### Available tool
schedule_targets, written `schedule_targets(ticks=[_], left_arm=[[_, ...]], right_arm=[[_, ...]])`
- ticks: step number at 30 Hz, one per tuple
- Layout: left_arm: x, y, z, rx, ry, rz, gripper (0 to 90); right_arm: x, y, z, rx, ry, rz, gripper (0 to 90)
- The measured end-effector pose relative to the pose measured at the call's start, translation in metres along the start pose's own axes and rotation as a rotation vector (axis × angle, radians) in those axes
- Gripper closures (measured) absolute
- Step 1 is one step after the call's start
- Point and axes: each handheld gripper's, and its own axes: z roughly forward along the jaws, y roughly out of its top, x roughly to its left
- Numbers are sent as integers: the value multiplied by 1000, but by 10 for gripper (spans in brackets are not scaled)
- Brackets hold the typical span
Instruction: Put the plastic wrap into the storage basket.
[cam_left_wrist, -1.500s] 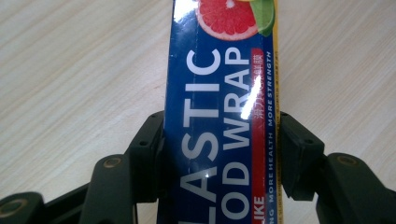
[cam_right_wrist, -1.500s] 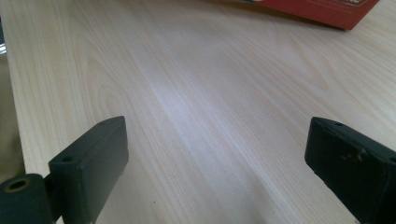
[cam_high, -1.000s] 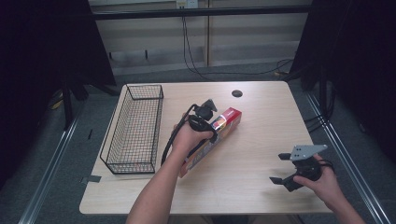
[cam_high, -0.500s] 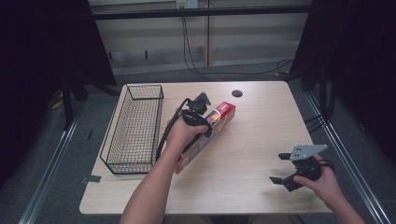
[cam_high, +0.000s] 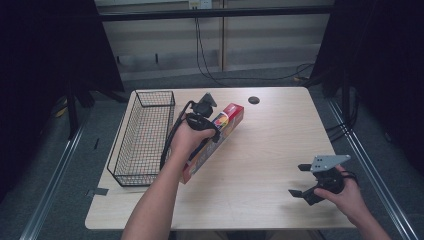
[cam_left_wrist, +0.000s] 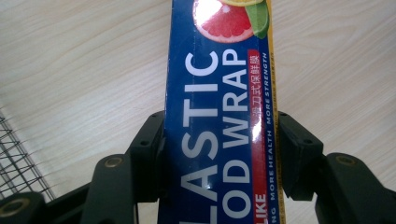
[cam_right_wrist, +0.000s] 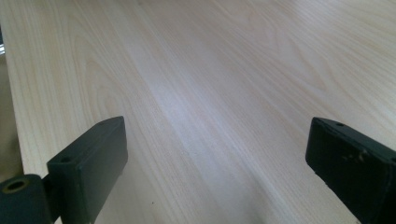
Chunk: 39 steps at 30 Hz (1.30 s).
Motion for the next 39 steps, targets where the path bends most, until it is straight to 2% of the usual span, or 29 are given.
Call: schedule_targets(ticks=[4, 10, 15, 19, 23, 24, 27, 29, 32, 39], left_arm=[[3, -1, -5, -12, 6, 0, 441], [7, -1, -10, -32, 19, -32, 440], [12, -2, -13, -28, 30, -35, 441], [14, -3, -17, -34, 39, -67, 440], [17, -3, -20, -47, 54, -76, 441], [19, -3, -21, -42, 57, -70, 440], [20, -4, -23, -43, 66, -88, 440], [22, -5, -25, -36, 66, -77, 441], [24, -5, -28, -43, 68, -81, 441], [28, -6, -34, -41, 77, -106, 441]], right_arm=[[0, 0, 0, 0, -4, -3, 55], [0, 0, 0, 0, -4, -3, 55], [0, 0, 0, -5, -7, -7, 55], [0, 0, 0, -1, -3, -3, 55], [0, 0, 0, -1, -2, -3, 55], [0, 0, 0, -3, -2, -4, 55], [0, 1, 0, -5, -1, -3, 55], [0, 1, 0, -4, 0, -6, 55], [0, 1, 0, -4, -1, -6, 56], [0, 1, 0, -2, -2, -5, 56]])
